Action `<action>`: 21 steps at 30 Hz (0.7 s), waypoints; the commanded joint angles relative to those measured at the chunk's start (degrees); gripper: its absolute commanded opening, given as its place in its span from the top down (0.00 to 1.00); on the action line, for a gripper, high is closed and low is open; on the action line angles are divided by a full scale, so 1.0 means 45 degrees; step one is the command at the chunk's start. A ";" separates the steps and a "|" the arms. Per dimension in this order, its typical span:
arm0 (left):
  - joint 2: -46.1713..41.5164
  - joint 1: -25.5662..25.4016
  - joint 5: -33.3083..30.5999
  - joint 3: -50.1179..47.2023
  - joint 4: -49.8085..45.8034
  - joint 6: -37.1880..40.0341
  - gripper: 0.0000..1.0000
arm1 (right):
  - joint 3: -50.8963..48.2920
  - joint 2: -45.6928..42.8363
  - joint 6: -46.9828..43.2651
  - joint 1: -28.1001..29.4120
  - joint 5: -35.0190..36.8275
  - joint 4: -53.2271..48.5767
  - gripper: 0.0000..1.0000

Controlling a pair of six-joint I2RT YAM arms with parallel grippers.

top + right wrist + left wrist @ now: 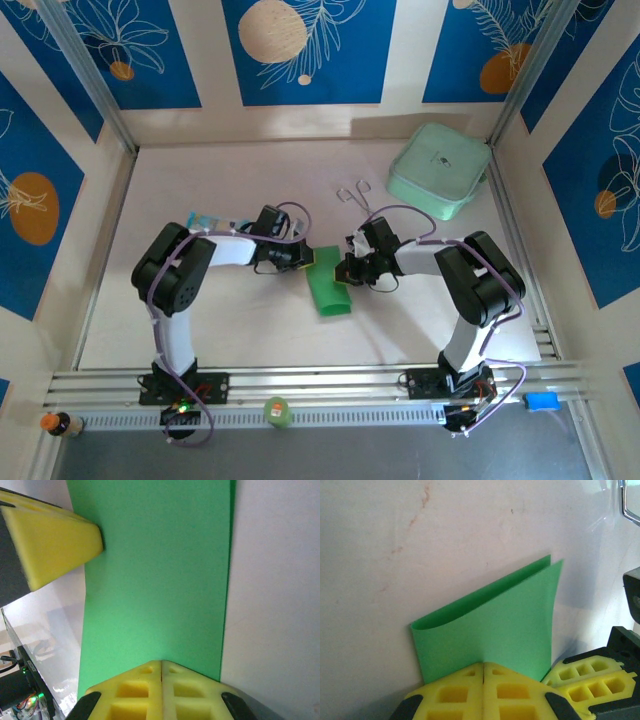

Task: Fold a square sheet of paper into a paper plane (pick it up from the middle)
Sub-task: First fold the square sheet of paper in half at the center of the table.

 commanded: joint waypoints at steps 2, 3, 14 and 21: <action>0.0561 0.0330 -0.0784 0.0204 -0.1270 0.0546 0.97 | -0.0531 0.0209 0.0054 -0.0048 0.0836 -0.1250 1.00; 0.0501 0.0334 -0.0645 0.0285 -0.1282 0.0495 0.96 | -0.0520 0.0209 0.0053 -0.0048 0.0837 -0.1251 1.00; 0.0250 0.0334 0.0747 0.1109 -0.0793 0.0157 0.95 | -0.0511 0.0228 0.0044 -0.0048 0.0876 -0.1246 1.00; 0.0975 0.0372 0.0085 0.1134 -0.0694 0.0211 0.95 | -0.0506 0.0301 0.0054 -0.0048 0.0838 -0.1299 1.00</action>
